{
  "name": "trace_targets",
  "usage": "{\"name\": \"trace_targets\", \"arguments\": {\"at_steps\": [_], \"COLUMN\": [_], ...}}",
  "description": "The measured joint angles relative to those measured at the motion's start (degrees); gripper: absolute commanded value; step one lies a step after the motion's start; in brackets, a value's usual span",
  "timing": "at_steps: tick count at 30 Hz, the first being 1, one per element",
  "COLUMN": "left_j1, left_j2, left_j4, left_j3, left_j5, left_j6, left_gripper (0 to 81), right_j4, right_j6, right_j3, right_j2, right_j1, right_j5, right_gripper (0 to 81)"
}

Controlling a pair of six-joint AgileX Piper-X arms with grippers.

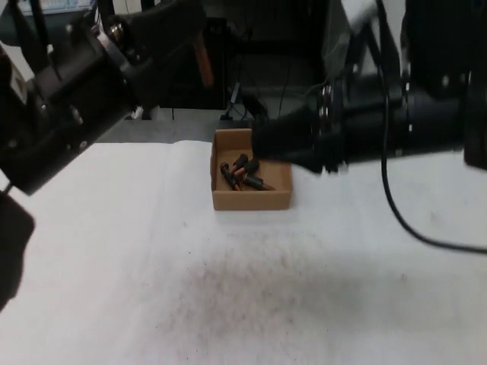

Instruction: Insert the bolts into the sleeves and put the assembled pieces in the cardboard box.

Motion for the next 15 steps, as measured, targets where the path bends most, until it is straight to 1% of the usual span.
{"name": "trace_targets", "arguments": {"at_steps": [1, 2, 5, 7, 9, 10, 13, 15], "left_j1": [0.01, 0.01, 0.01, 0.01, 0.01, 0.01, 0.01, 0.01], "left_j2": [1.07, 2.04, 4.11, 4.98, 5.34, 5.33, 5.33, 5.33], "left_j4": [-2.89, -5.04, -10.76, -12.73, -13.52, -13.78, -14.18, -14.31], "left_j3": [0.02, 0.02, 0.02, 0.02, 0.02, 0.02, 0.02, 0.02], "left_j5": [1.32, 2.28, 4.58, 5.32, 5.30, 5.30, 6.00, 6.86], "left_j6": [-1.82, -3.04, -5.33, -6.33, -8.57, -9.99, -13.04, -13.97], "left_gripper": [0.3, 0.3, 0.3, 0.3, 0.3, 0.3, 0.3, 0.3], "right_j4": [-0.73, -2.09, -6.60, -10.02, -13.80, -14.16, -18.69, -19.64], "right_j6": [0.21, 0.36, 0.46, 0.46, 0.09, 0.09, -1.73, -2.36], "right_j3": [0.71, 1.42, 1.60, 1.60, 1.60, 1.60, 1.60, 1.60], "right_j2": [0.00, 0.00, 0.00, 0.00, 0.00, 0.00, 0.00, 0.00], "right_j1": [0.24, 1.00, 3.41, 4.78, 6.03, 6.03, 7.26, 7.57], "right_j5": [-1.59, -4.61, -7.76, -7.00, -4.37, -4.37, 0.35, 1.72], "right_gripper": [0.9, 0.9, 0.9, 0.9, 0.9, 0.9, 0.9, 0.9]}}
